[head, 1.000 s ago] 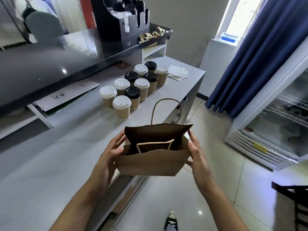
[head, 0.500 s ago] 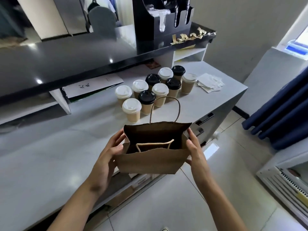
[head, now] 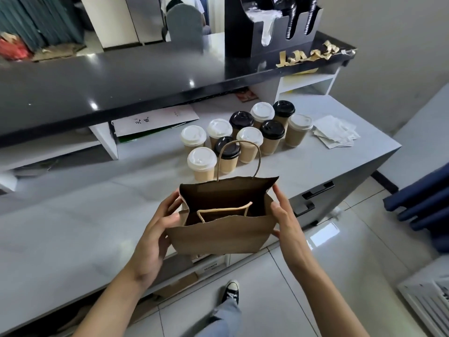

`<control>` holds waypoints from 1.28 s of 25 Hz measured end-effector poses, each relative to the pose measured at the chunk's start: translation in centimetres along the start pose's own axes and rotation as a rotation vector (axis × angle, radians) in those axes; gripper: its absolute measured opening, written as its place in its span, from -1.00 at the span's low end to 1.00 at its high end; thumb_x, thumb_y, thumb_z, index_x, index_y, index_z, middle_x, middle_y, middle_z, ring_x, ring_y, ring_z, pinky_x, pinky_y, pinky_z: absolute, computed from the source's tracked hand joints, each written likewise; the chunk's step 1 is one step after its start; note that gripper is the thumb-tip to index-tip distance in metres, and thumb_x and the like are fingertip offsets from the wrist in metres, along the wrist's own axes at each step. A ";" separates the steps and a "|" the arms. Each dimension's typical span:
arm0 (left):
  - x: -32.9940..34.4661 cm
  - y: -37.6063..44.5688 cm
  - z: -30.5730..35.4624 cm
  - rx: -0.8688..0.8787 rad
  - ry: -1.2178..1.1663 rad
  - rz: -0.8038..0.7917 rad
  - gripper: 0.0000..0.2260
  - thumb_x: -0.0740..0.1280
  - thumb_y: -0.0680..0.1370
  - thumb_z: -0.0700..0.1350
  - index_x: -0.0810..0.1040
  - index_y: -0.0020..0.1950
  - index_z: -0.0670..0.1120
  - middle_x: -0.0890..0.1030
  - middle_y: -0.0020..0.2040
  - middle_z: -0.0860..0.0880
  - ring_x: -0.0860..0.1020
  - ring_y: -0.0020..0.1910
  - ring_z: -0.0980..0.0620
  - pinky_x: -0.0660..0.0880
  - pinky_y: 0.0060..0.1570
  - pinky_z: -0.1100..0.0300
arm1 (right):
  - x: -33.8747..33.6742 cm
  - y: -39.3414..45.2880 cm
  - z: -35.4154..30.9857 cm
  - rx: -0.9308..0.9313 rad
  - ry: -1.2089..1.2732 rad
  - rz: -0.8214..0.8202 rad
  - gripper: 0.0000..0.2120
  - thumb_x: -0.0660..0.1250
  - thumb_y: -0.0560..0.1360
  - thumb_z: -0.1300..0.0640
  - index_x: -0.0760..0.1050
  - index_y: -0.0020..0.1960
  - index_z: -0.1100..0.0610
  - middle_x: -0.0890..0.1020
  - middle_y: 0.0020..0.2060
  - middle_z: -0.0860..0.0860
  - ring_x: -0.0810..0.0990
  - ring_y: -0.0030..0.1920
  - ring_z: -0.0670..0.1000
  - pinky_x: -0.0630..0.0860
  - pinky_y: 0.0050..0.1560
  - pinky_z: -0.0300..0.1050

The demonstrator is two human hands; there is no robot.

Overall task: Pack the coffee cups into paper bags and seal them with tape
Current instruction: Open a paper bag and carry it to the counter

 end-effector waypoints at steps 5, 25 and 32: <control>3.2 4.3 -0.4 0.003 0.024 -0.045 -0.40 0.30 0.43 0.18 0.42 0.49 0.23 0.47 0.47 0.18 0.42 0.47 0.09 0.36 0.42 -0.11 | -3.7 3.6 -1.4 -0.008 -0.030 0.040 -0.47 0.07 0.55 -0.32 0.15 0.53 -0.46 0.44 0.08 -0.68 0.37 0.45 -0.19 0.21 0.57 0.18; 12.5 17.5 -0.7 -0.007 0.038 -0.060 -0.46 0.27 0.52 -0.02 0.36 0.52 0.18 0.52 0.42 0.20 0.45 0.42 0.23 0.34 0.46 -0.01 | -12.6 17.6 -5.3 0.032 -0.091 0.050 -0.46 0.03 0.53 -0.22 0.19 0.51 -0.47 0.41 0.05 -0.69 0.33 0.45 -0.15 0.26 0.50 0.16; 14.3 18.5 -0.8 -0.008 0.069 0.028 -0.46 0.26 0.52 -0.02 0.35 0.52 0.17 0.56 0.38 0.20 0.49 0.39 0.22 0.39 0.41 0.03 | -15.0 21.3 -5.8 0.008 -0.174 -0.064 -0.45 0.05 0.52 -0.17 0.20 0.50 -0.47 0.53 0.17 -0.53 0.47 0.24 -0.43 0.34 0.44 0.14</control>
Point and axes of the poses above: each hand's wrist, its own y-axis towards the middle knuckle, its own x-axis out of the palm, z = x × y, the point moved 7 cm from there along y, towards the middle knuckle
